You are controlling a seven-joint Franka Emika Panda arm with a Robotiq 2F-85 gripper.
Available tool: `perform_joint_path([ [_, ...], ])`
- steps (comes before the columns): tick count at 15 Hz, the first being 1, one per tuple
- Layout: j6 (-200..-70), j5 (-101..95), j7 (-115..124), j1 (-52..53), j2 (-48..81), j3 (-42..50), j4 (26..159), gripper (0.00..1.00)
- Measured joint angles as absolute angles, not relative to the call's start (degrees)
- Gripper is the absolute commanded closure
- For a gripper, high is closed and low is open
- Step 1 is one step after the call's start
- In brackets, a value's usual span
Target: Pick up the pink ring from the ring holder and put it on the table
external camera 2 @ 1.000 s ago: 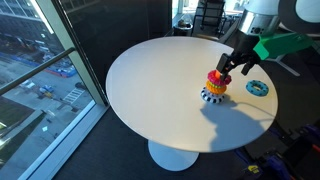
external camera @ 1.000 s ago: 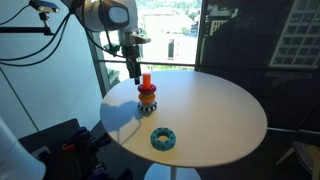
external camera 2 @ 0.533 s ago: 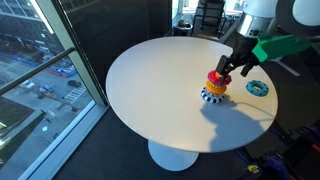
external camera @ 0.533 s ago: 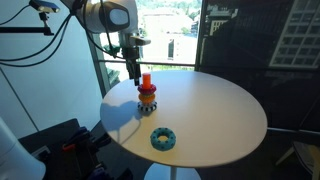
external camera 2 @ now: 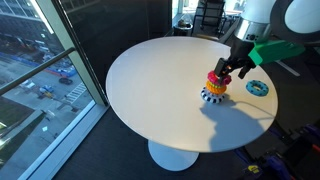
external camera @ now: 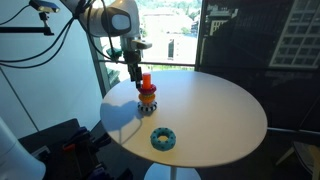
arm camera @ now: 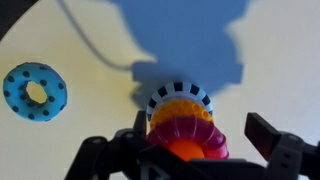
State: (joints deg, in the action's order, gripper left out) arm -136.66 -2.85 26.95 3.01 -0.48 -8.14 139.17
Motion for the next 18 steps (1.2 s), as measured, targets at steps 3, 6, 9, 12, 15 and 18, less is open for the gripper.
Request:
perform_joint_path([
  [3, -138.38, -2.62, 26.95, 3.12, 0.72, -8.02, 139.18, 0.00],
  [6, -140.23, -2.02, 26.94, 3.33, 1.63, -7.87, 139.19, 0.00],
  [9, -141.62, -1.05, 26.89, 3.56, 2.22, -7.76, 139.20, 0.00],
  [12, -142.88, -0.61, 26.89, 3.70, 2.86, -7.68, 139.20, 0.00],
  [15, -143.64, -0.61, 26.89, 3.82, 3.31, -7.44, 139.20, 0.00],
  [18, -144.56, -0.61, 26.93, 3.83, 3.51, -7.03, 139.20, 0.00],
])
